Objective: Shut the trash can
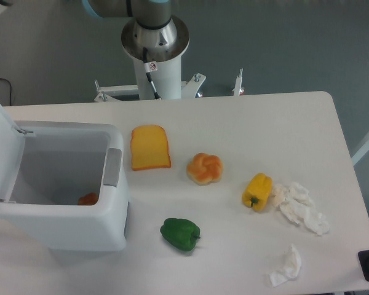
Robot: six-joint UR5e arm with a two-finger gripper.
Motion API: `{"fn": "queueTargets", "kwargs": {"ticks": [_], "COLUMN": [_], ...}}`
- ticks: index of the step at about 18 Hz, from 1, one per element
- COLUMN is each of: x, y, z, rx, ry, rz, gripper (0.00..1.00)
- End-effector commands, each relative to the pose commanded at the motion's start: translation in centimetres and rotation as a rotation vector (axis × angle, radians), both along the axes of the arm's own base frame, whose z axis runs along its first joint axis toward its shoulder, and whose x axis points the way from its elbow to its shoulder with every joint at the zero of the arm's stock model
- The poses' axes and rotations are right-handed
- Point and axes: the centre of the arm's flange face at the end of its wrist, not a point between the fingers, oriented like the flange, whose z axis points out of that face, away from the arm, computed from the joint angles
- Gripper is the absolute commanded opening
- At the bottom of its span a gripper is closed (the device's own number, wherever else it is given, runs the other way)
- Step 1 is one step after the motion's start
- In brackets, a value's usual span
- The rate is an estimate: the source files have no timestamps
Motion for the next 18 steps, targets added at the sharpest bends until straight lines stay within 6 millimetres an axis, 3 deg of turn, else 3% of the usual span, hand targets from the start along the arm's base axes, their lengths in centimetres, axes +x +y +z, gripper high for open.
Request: {"fn": "queueTargets", "kwargs": {"ticks": [7, 15, 18], "x": [-0.9, -5.1, -5.5], "y": [-0.3, -1.4, -1.6], "z": [0.0, -0.2, -1.2], "rx": [-0.014, -0.029, -0.047], "ry": [0.057, 0.129, 0.171], "rz": [0.045, 0.139, 0.149], "gripper": [1.00, 1.00, 1.00]}}
